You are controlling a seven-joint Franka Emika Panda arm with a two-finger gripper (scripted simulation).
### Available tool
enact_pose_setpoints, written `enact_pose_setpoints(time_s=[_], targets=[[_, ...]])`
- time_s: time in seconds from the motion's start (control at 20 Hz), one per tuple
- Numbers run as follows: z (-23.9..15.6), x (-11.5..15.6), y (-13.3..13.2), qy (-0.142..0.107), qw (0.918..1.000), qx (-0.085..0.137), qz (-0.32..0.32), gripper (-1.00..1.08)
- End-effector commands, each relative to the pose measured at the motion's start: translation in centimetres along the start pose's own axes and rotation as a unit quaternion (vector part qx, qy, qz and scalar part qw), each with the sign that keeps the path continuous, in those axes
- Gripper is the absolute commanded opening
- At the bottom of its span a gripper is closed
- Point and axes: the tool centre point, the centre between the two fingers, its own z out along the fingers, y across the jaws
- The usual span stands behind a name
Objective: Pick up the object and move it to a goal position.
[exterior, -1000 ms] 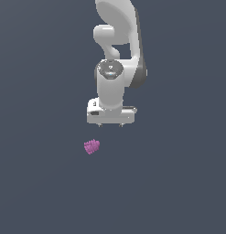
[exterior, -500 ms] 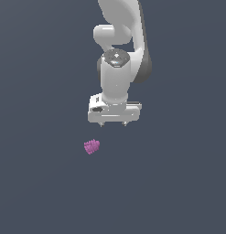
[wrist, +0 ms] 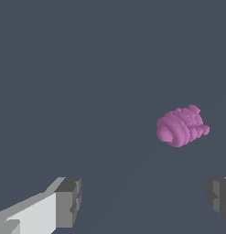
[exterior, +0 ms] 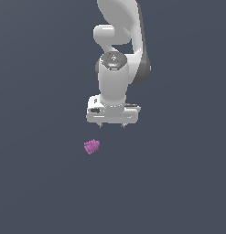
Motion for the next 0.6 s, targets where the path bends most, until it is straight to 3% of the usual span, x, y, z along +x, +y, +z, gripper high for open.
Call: enact_pose_setpoints(time_s=[0.0, 0.3, 0.55], targets=[[0.3, 0.1, 0.3, -0.001, 0.9998, 0.001, 0.020, 1.00], [1.5, 0.7, 1.6, -0.005, 0.9955, 0.004, 0.094, 1.00], [2.8, 1.2, 3.0, -0.009, 0.9842, 0.007, 0.177, 1.00]])
